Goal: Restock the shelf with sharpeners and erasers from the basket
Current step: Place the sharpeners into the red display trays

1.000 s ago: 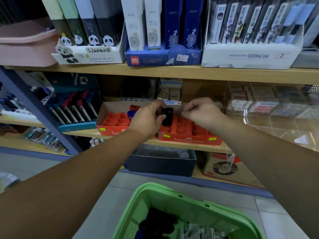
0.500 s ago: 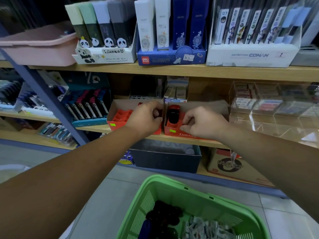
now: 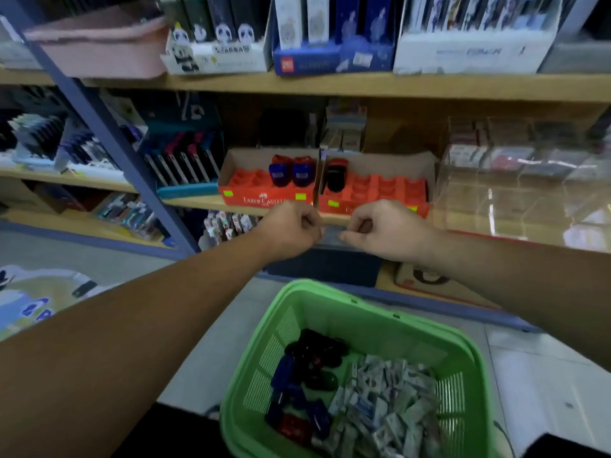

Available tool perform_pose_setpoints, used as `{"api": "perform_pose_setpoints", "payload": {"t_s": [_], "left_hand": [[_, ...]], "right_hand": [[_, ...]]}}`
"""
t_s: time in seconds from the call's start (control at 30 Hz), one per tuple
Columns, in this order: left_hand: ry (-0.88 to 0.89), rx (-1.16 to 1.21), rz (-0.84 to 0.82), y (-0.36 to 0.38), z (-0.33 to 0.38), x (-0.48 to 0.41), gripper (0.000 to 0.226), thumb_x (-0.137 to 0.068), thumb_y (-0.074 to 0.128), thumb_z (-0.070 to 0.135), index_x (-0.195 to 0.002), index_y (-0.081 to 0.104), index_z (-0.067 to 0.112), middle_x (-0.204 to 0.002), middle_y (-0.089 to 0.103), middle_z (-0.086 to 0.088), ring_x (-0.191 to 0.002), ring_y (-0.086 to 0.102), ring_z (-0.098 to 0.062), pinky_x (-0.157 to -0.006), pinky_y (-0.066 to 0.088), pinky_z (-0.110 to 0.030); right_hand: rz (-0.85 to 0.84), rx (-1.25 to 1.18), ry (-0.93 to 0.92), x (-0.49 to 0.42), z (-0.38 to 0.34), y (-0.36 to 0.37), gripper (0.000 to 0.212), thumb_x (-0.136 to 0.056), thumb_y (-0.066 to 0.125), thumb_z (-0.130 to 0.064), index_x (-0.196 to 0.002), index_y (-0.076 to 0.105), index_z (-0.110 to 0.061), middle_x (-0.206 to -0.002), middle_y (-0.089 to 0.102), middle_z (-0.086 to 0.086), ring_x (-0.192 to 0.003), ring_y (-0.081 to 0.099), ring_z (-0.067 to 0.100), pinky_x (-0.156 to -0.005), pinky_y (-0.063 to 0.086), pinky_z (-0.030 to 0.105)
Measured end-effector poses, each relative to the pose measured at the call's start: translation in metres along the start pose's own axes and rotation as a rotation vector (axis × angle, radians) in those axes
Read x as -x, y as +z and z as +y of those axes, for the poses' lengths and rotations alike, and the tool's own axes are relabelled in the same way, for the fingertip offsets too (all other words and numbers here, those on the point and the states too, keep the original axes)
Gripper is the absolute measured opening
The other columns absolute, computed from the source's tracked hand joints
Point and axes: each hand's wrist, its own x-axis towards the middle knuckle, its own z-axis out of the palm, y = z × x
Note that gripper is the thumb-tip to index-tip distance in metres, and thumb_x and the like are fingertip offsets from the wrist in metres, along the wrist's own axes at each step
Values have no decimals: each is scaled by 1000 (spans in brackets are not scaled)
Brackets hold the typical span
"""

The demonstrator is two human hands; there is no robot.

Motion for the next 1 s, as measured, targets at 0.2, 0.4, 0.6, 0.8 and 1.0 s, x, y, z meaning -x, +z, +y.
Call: {"api": "perform_pose_setpoints", "payload": {"t_s": [0.2,0.4,0.6,0.8,1.0], "left_hand": [[-71,-23,-254,85,-46,55,5,-93,72,21,-94,76,18,-84,71,5,-74,65,-9,-70,50,-19],[-260,-183,-632,158,-123,124,13,-95,65,6,-104,74,6,-104,70,-7,-89,62,-16,-77,48,-20],[-185,-344,-826,172,-146,146,19,-98,57,0,-96,63,18,-92,59,1,-74,55,-9,-63,47,-12],[-355,-199,-838,176,-150,160,49,-92,68,13,-141,61,18,-138,63,-3,-122,62,-23,-105,48,-29],[-368,-395,-1124,195,-139,171,33,-99,54,24,-132,55,23,-119,64,-9,-103,65,-28,-88,53,-41]], "right_hand": [[-595,364,-65,63,25,118,48,-97,57,-63,-127,63,-26,-118,66,0,-106,65,23,-85,57,38],[-750,434,-67,108,56,203,55,-98,59,-58,-133,60,-16,-126,65,10,-109,64,30,-90,58,44],[-674,78,181,110,57,302,61,-92,70,-52,-141,55,-20,-133,62,10,-117,63,31,-96,53,37],[-624,310,69,124,70,334,75,-91,69,-57,-151,41,-23,-135,45,4,-119,56,28,-100,48,39],[-654,146,150,122,75,317,45,-87,72,-55,-117,52,-29,-113,64,1,-99,61,25,-76,44,30]]}}
